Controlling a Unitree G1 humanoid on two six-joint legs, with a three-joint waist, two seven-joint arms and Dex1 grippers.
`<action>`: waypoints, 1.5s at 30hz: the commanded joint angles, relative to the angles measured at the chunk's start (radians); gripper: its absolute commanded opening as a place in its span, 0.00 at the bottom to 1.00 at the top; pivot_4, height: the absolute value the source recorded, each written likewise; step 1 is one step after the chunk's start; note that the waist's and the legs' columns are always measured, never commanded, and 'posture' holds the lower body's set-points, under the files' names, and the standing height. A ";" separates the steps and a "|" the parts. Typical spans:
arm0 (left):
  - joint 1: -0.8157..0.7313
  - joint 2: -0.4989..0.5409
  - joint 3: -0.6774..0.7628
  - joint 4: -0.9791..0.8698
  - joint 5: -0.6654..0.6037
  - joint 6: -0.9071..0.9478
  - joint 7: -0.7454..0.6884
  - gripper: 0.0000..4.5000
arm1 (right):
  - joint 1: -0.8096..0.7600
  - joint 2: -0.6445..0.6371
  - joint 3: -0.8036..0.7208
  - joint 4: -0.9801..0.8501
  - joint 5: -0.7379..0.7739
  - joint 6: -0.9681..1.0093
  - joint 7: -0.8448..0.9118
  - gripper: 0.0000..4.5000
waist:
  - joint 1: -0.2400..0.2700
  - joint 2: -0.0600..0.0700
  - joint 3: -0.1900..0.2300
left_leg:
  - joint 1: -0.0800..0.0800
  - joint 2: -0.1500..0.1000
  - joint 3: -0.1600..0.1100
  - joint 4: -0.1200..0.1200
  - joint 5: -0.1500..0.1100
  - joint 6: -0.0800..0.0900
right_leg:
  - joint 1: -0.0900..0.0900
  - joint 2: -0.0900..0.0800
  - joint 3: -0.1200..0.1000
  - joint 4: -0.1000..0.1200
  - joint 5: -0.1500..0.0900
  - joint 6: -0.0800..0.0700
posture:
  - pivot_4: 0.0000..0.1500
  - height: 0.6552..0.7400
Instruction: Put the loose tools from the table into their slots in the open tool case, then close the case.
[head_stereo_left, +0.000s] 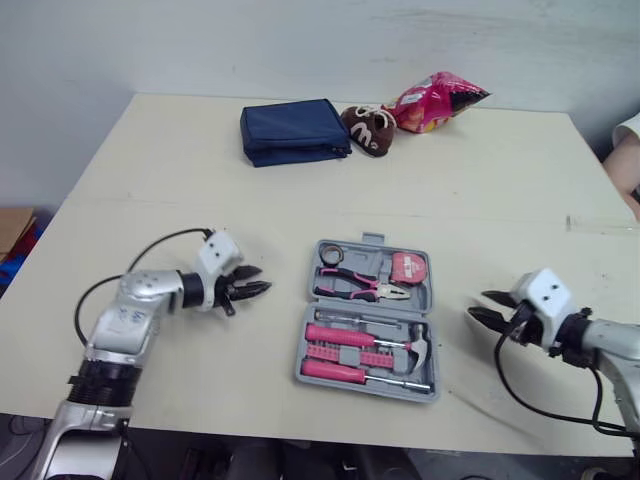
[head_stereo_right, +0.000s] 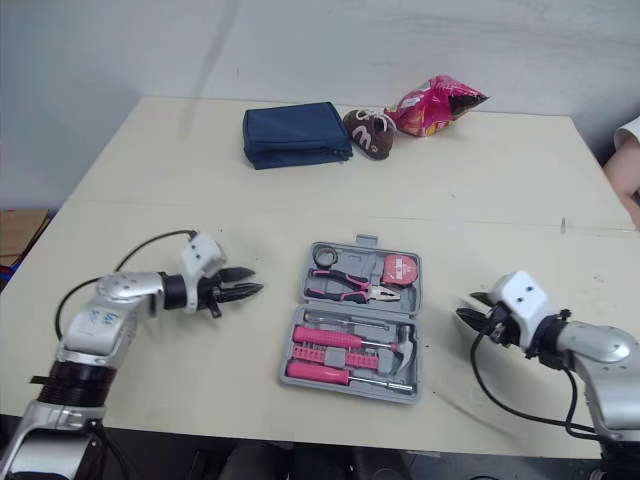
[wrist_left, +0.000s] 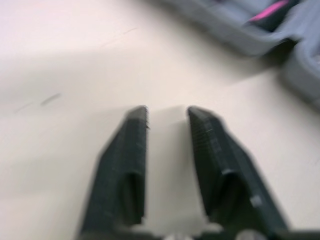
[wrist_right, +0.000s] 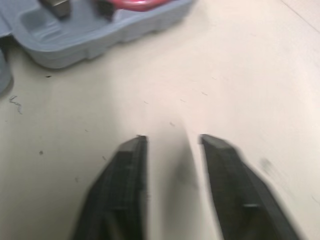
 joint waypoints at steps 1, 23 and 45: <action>-0.087 -0.004 0.005 -0.135 -0.112 0.326 0.035 0.79 | -0.103 -0.057 -0.090 -0.164 0.187 0.595 -0.109 0.88 | -0.001 0.001 0.001 | -0.001 0.000 0.000 0.000 0.000 0.000 | -0.001 -0.001 0.000 0.000 0.000 0.000 | 1.00 1.00; -0.336 -0.252 -0.151 -0.072 -0.050 0.599 0.392 1.00 | -0.546 0.179 -0.004 -0.124 0.503 1.146 -0.739 1.00 | 0.010 0.002 0.001 | -0.018 -0.001 0.001 0.002 0.003 -0.004 | -0.019 0.000 0.001 0.002 -0.001 0.000 | 1.00 1.00; -0.318 -0.258 -0.210 -0.148 -0.065 0.688 0.438 0.61 | -0.516 0.224 -0.033 -0.034 0.768 1.146 -1.016 0.61 | 0.008 0.002 0.001 | -0.017 0.000 0.001 0.002 0.005 -0.006 | -0.018 0.001 0.002 0.004 -0.001 0.000 | 1.00 1.00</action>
